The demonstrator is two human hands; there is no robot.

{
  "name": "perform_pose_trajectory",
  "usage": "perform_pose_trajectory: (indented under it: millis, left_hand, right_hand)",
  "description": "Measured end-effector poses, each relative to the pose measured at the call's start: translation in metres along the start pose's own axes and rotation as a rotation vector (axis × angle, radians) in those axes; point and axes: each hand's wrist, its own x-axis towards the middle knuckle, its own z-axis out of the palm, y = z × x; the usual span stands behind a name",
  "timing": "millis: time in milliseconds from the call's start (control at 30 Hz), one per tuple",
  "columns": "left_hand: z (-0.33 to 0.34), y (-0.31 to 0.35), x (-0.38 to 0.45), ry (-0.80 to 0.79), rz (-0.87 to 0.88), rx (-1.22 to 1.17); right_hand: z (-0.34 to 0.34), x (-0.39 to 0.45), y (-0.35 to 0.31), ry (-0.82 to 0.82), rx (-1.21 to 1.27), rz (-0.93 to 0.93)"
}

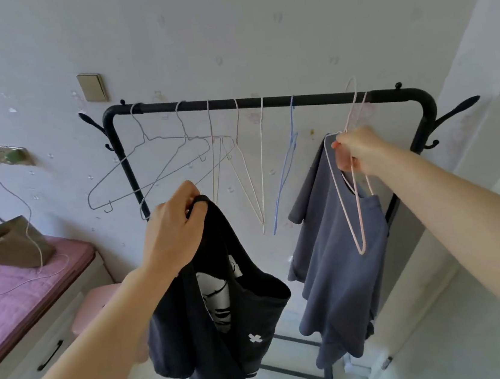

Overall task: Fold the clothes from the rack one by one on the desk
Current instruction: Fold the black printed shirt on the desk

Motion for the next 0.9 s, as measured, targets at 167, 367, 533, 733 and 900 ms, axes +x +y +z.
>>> perform_pose_trajectory:
  millis: [167,367,533,733,900]
  left_hand:
    - [0.006,-0.008,0.023,0.094,-0.06,-0.007]
    - [0.013,-0.013,0.038,0.142,-0.104,-0.031]
    - [0.016,-0.017,0.043,0.169,-0.14,-0.06]
    - [0.011,-0.02,0.043,0.199,-0.174,-0.08]
    - [-0.006,-0.02,0.037,0.217,-0.191,-0.078]
  right_hand:
    - [0.015,0.053,-0.02,-0.014,-0.05,-0.064]
    - [0.036,0.092,-0.016,-0.091,-0.088,-0.01]
    - [0.044,0.101,0.002,-0.143,-0.151,0.01]
    - [0.043,0.089,0.011,-0.078,-0.4,-0.096]
    - [0.038,0.045,0.01,-0.024,-0.631,-0.322]
